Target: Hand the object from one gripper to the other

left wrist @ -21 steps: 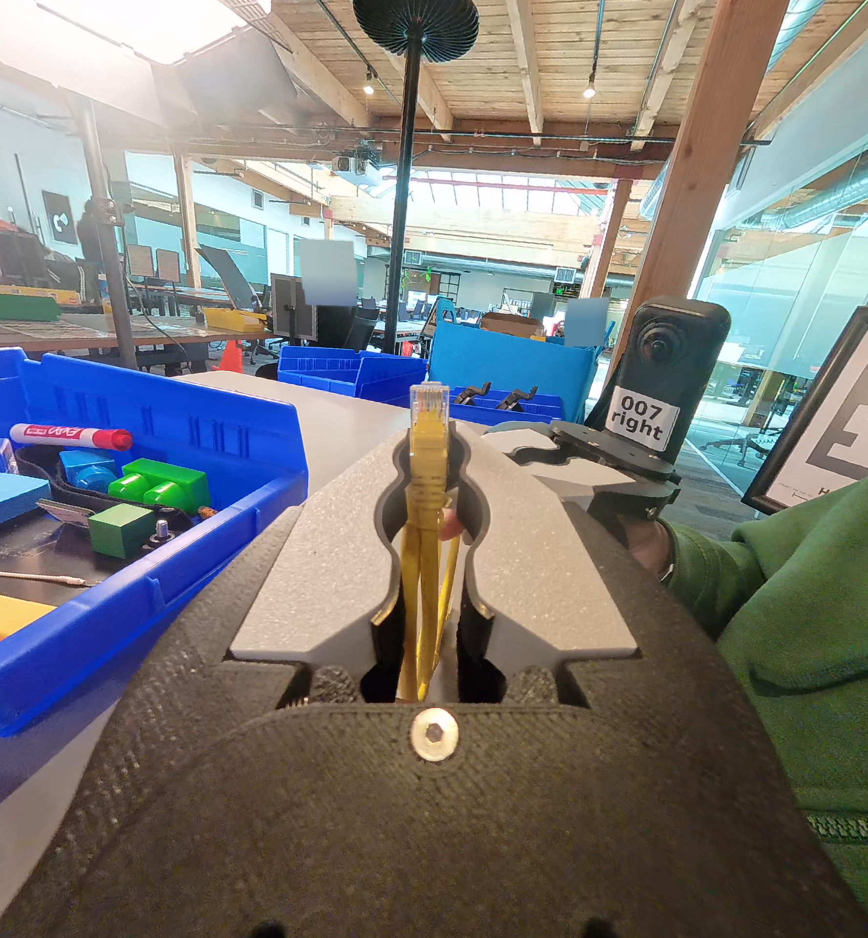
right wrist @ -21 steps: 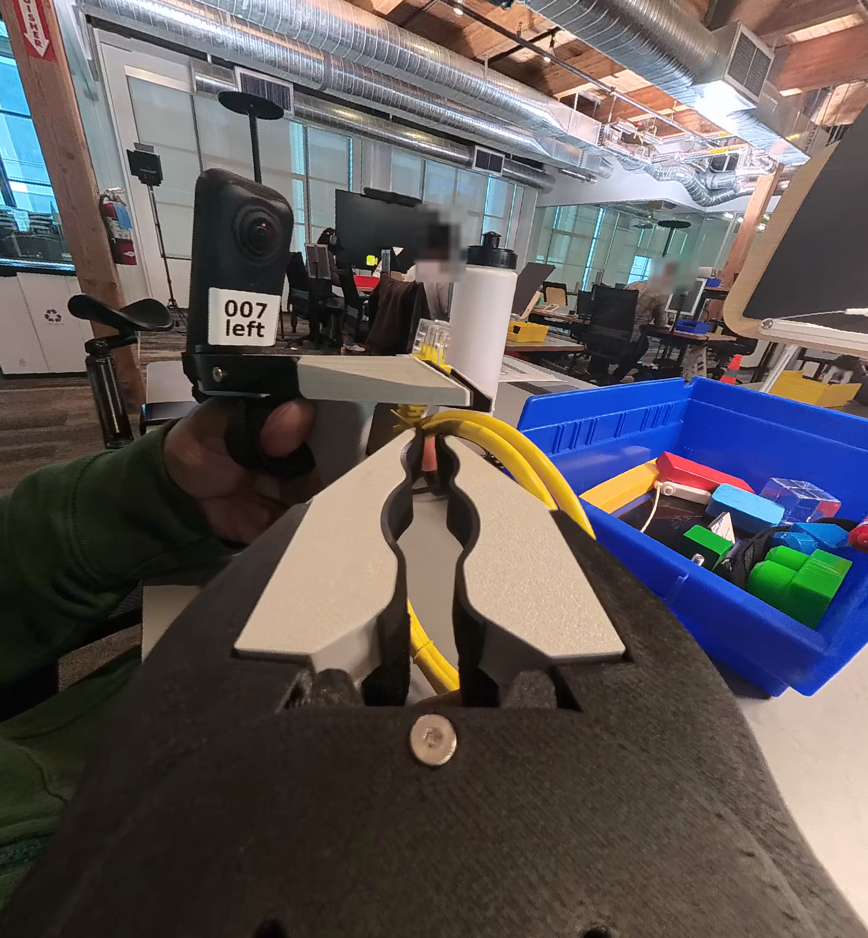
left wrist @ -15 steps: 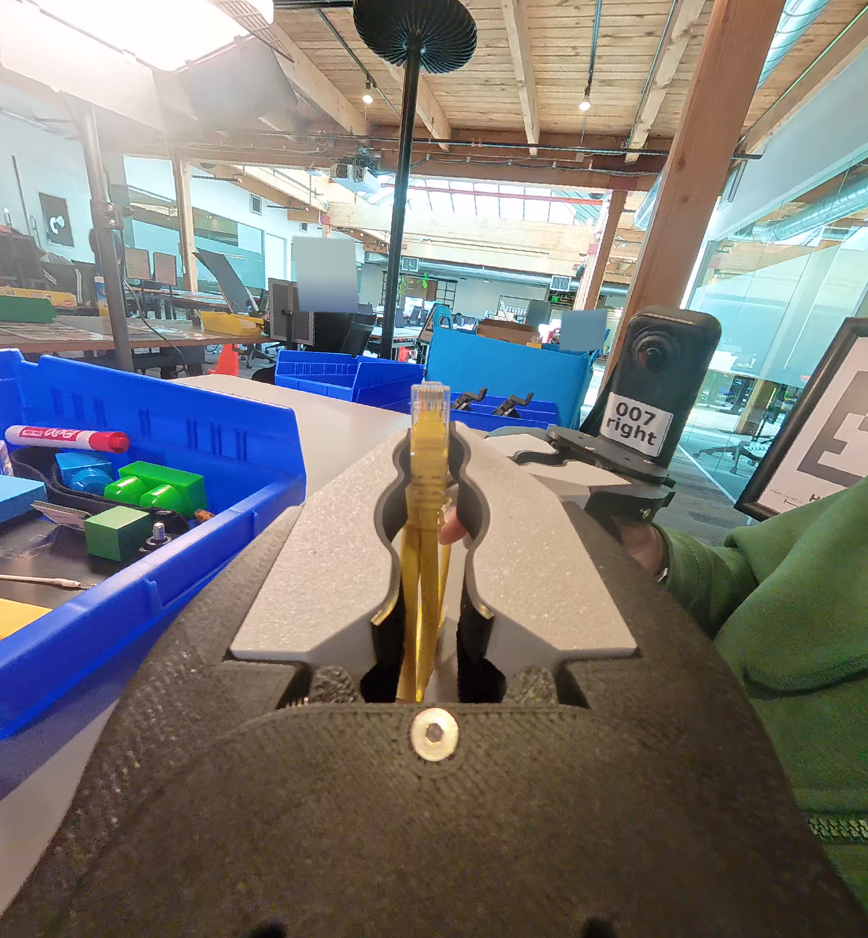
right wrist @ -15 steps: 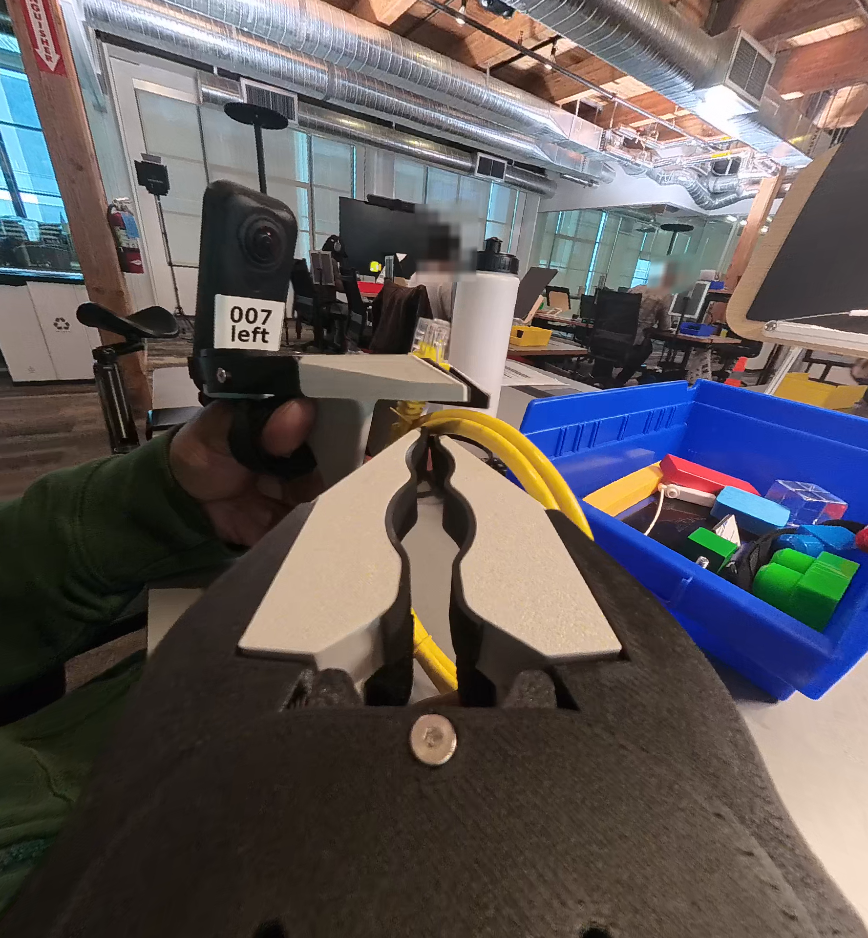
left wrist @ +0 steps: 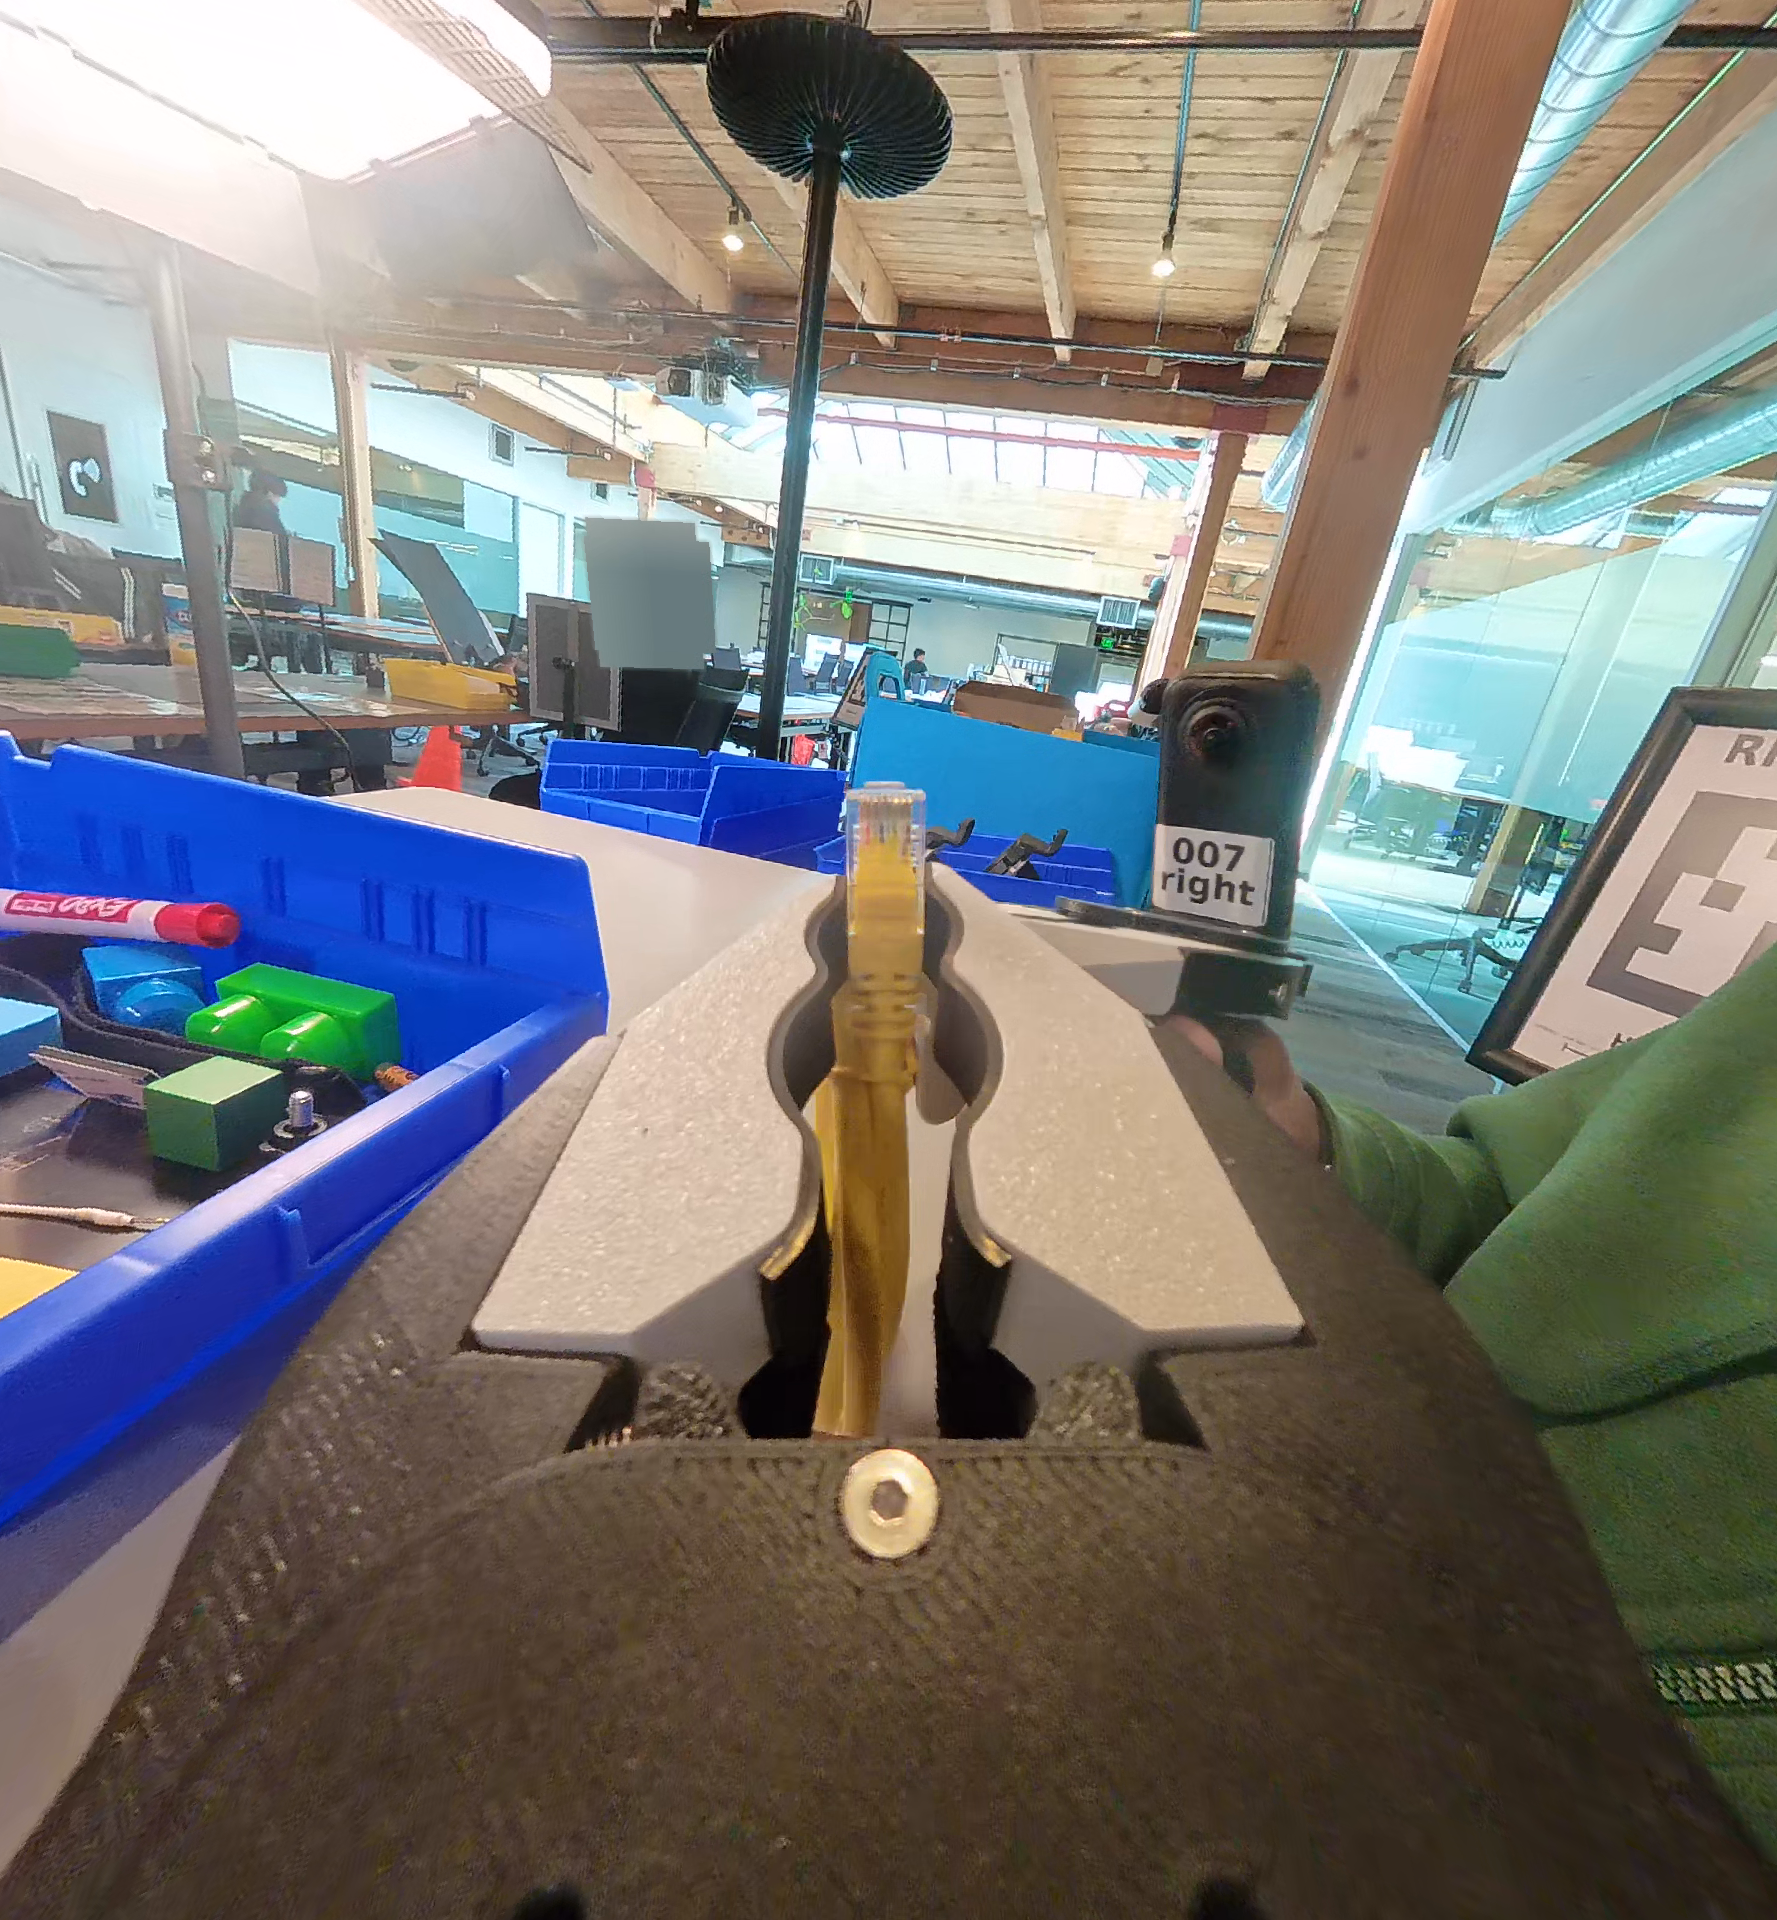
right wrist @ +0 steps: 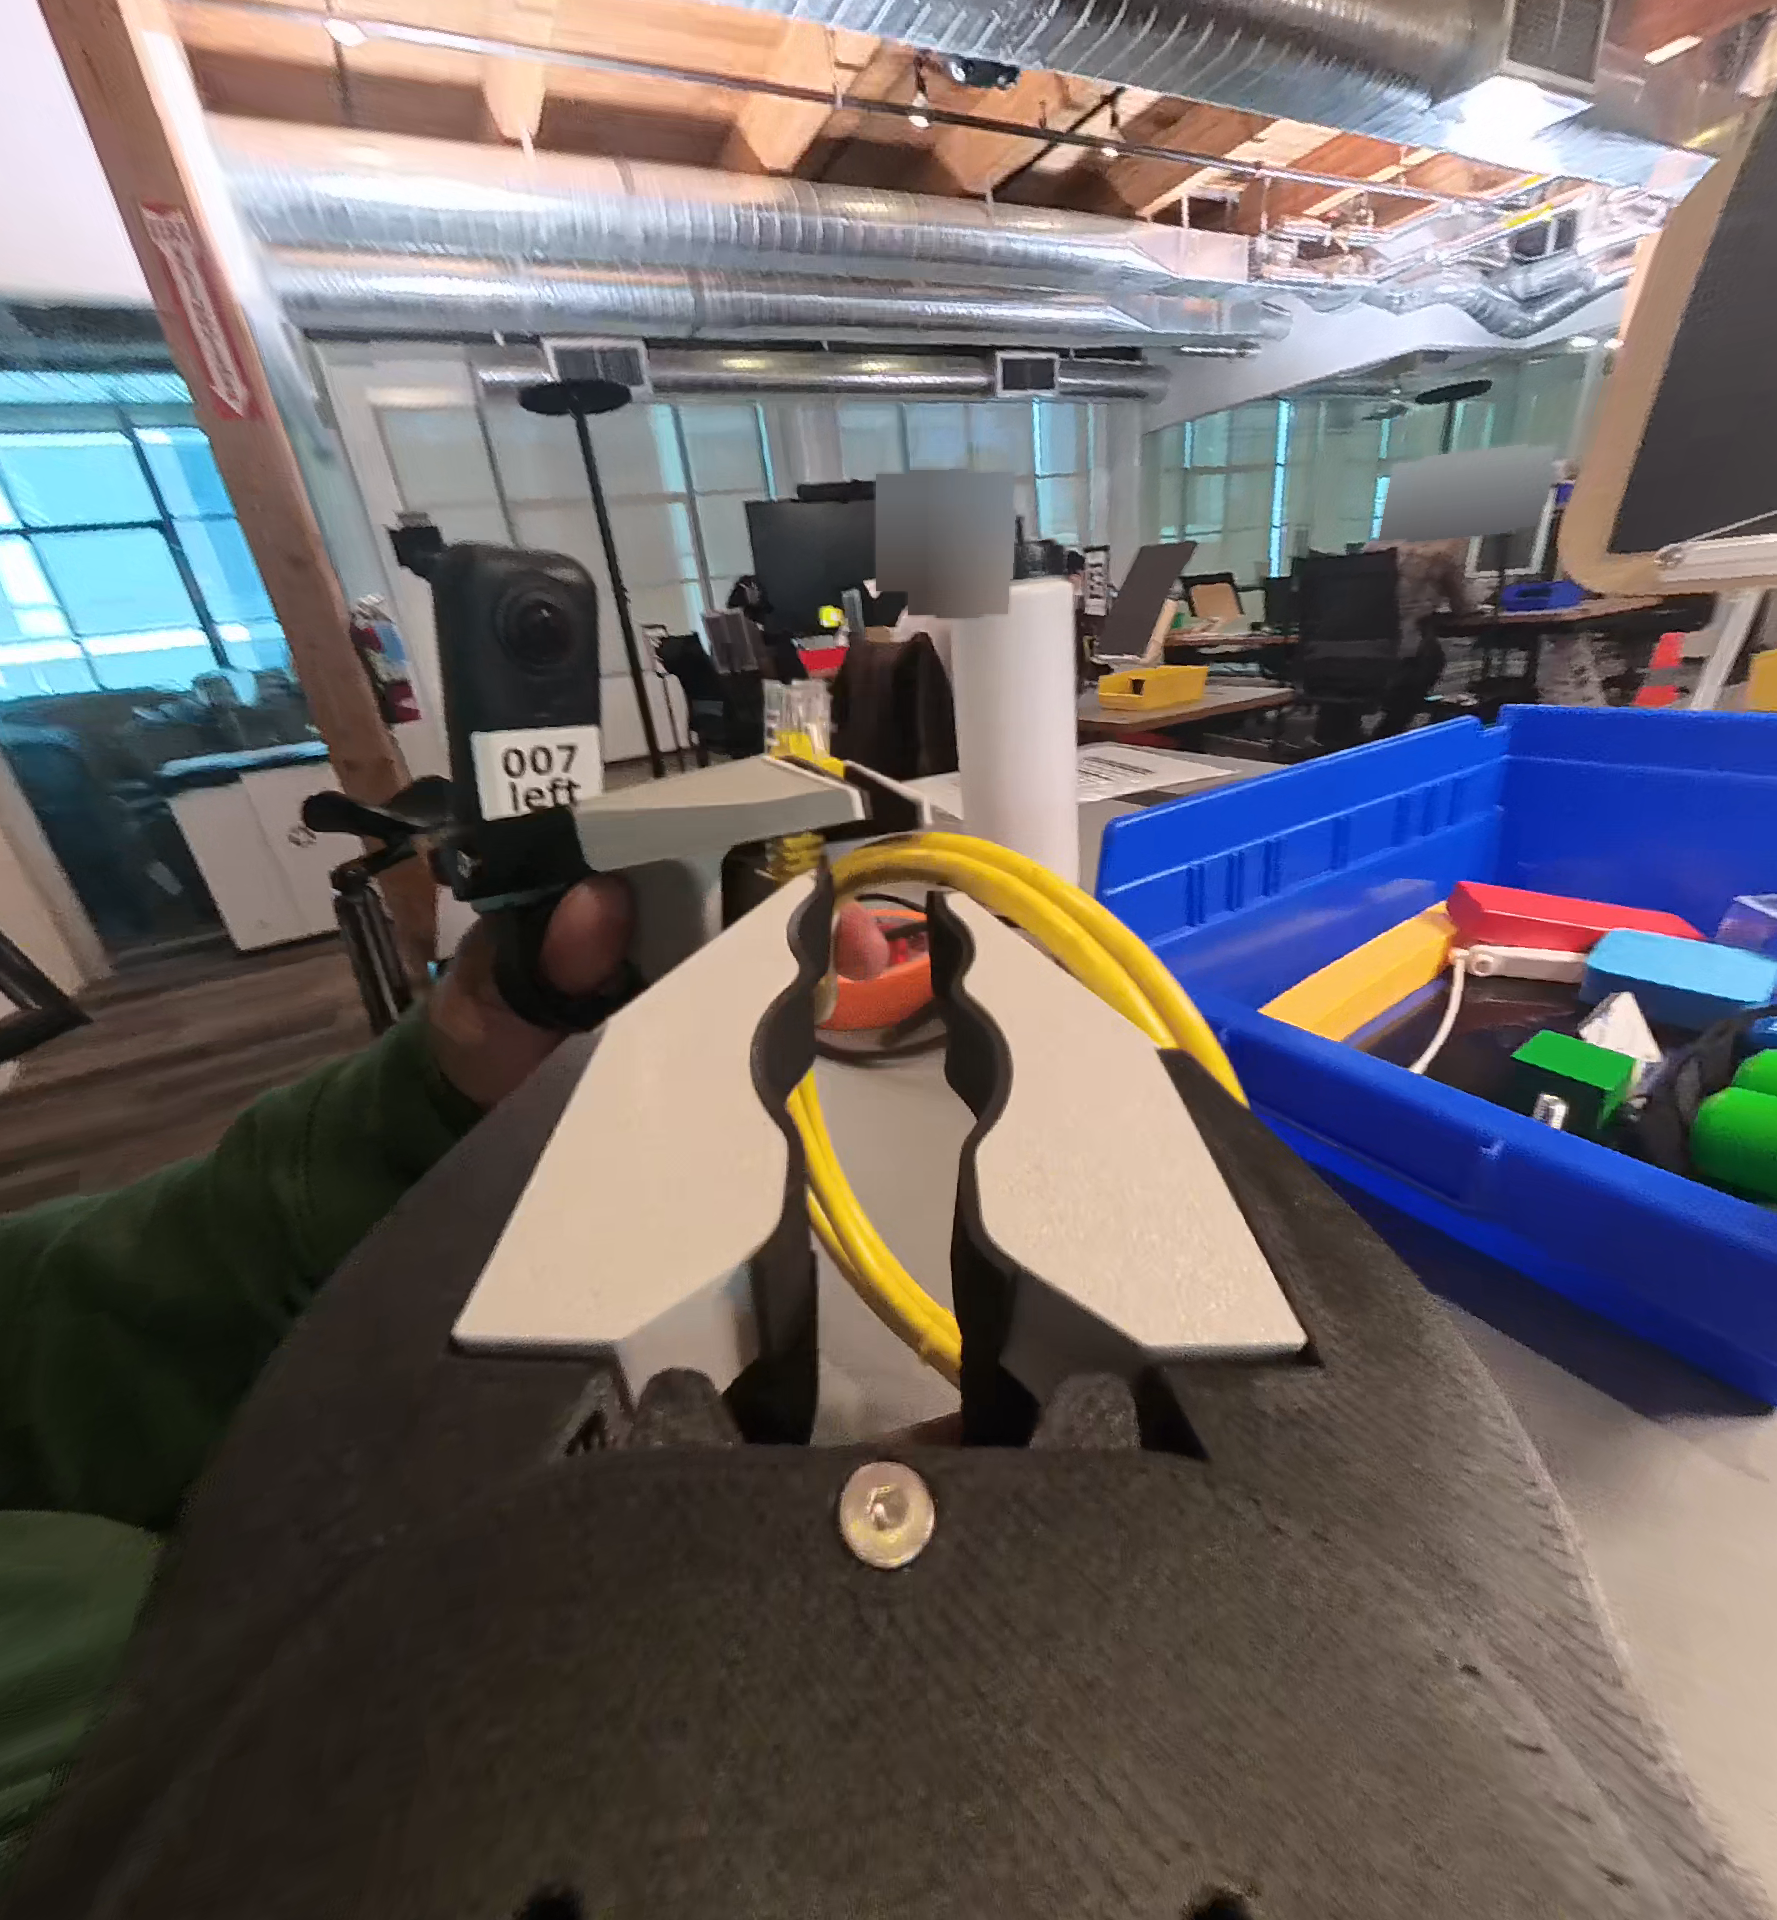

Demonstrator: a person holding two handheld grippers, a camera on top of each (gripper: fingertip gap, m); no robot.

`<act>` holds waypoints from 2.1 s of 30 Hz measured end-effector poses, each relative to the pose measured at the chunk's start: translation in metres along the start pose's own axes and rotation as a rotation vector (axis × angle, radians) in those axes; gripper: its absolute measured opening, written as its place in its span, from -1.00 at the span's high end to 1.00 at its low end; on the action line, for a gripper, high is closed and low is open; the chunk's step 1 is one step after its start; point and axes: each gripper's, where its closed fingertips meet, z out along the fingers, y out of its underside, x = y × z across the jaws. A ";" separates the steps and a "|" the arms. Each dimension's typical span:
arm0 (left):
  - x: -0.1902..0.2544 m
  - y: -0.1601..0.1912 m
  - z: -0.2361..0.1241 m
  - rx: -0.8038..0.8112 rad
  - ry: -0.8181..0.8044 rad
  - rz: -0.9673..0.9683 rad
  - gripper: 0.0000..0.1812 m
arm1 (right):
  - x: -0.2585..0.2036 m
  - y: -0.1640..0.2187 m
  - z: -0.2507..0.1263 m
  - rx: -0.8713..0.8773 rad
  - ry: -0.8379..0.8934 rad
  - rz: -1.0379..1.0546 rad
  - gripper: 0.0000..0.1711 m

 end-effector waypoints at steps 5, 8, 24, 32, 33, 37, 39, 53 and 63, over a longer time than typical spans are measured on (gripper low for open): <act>0.000 0.001 0.000 -0.006 0.005 -0.007 0.87 | 0.000 -0.003 -0.001 0.019 -0.025 0.059 0.75; 0.001 0.001 0.000 -0.006 0.007 -0.010 0.87 | -0.001 -0.005 -0.001 0.027 -0.047 0.100 0.75; 0.000 0.002 0.000 -0.003 0.006 -0.015 0.87 | 0.004 -0.010 -0.005 0.060 -0.091 0.235 0.74; 0.001 0.003 0.001 -0.012 -0.001 0.007 0.87 | 0.005 -0.011 -0.006 0.074 -0.133 0.339 0.74; 0.000 0.003 0.001 -0.016 -0.008 0.016 0.87 | 0.006 -0.011 -0.006 0.073 -0.134 0.350 0.73; -0.002 0.006 0.002 -0.035 -0.035 0.059 0.87 | 0.008 -0.009 -0.006 0.068 -0.129 0.373 0.73; -0.002 0.006 0.002 -0.036 -0.036 0.058 0.87 | 0.009 -0.009 -0.006 0.067 -0.128 0.374 0.73; 0.000 0.003 0.000 -0.013 -0.013 0.025 0.87 | 0.009 -0.012 -0.007 0.077 -0.070 0.234 0.93; -0.004 -0.001 -0.002 0.010 -0.031 0.004 0.81 | 0.010 -0.013 -0.007 0.072 -0.001 0.094 0.94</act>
